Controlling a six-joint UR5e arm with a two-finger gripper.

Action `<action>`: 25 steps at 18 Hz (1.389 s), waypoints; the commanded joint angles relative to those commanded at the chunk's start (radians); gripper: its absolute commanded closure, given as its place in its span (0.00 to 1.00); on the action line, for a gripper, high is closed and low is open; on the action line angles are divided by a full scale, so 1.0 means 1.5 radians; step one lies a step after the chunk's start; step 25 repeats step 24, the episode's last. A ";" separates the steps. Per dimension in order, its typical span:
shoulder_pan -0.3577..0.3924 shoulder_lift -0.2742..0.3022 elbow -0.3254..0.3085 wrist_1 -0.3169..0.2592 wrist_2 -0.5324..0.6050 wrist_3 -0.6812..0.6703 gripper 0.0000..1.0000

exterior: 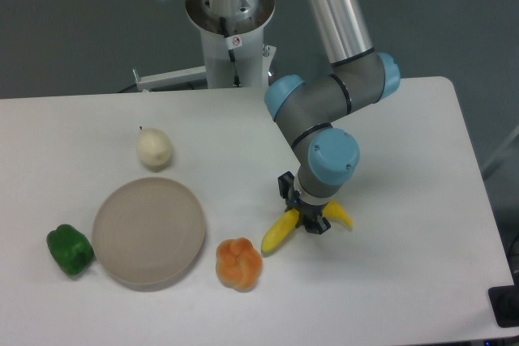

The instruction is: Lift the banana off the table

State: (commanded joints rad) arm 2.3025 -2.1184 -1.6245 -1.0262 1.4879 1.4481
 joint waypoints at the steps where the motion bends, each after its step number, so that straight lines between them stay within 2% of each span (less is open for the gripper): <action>1: 0.003 0.001 0.013 -0.001 0.004 -0.001 0.94; 5: 0.032 0.003 0.052 -0.012 0.006 -0.001 0.94; 7: 0.051 0.000 0.085 -0.038 0.007 0.001 0.94; 11: 0.079 -0.031 0.206 -0.133 0.007 0.001 0.94; 14: 0.081 -0.058 0.258 -0.142 0.040 0.006 0.94; 21: 0.090 -0.084 0.281 -0.134 0.048 0.011 0.95; 25: 0.090 -0.084 0.282 -0.134 0.048 0.011 0.95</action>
